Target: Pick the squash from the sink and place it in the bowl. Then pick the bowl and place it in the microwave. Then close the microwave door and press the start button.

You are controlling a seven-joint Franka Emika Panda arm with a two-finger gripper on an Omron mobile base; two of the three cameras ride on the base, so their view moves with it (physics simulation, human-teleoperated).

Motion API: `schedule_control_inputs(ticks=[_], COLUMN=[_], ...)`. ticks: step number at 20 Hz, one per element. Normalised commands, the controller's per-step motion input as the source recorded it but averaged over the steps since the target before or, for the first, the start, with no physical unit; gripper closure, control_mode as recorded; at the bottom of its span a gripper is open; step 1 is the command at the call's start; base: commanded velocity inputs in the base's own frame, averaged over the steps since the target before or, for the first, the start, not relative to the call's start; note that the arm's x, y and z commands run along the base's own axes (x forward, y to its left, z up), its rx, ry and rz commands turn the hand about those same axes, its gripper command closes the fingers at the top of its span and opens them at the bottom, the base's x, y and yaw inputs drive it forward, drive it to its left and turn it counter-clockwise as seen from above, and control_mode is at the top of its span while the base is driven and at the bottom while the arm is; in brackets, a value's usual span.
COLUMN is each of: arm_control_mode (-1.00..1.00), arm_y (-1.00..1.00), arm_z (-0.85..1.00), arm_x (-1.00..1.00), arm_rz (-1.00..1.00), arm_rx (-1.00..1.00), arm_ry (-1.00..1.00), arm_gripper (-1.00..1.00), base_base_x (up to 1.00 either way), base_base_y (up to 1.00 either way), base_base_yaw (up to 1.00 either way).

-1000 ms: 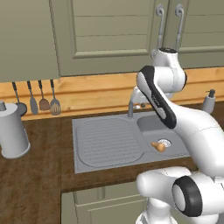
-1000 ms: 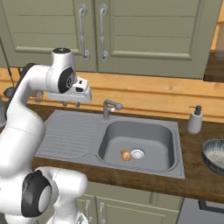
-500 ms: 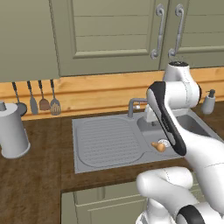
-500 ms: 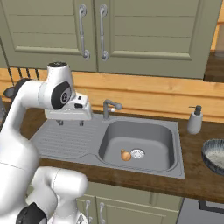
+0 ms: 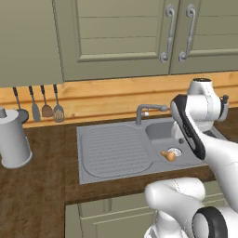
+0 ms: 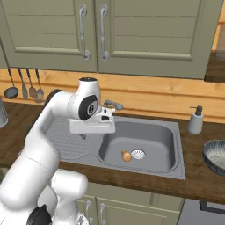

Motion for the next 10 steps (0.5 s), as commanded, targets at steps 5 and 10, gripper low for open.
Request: schedule_control_inputs(ticks=[5,10], arm_control_mode=[-1.0,-1.0], arm_y=[-0.73,-0.54], arm_z=[-0.49,-0.28], arm_x=[0.48,0.8], arm_rz=[0.13,0.17], arm_rx=[0.0,0.08], arm_ry=[0.03,0.0], arm_gripper=[-1.0,-1.0], base_base_x=[0.0,0.0], base_base_y=[0.0,0.0], base_base_yaw=[0.0,0.0])
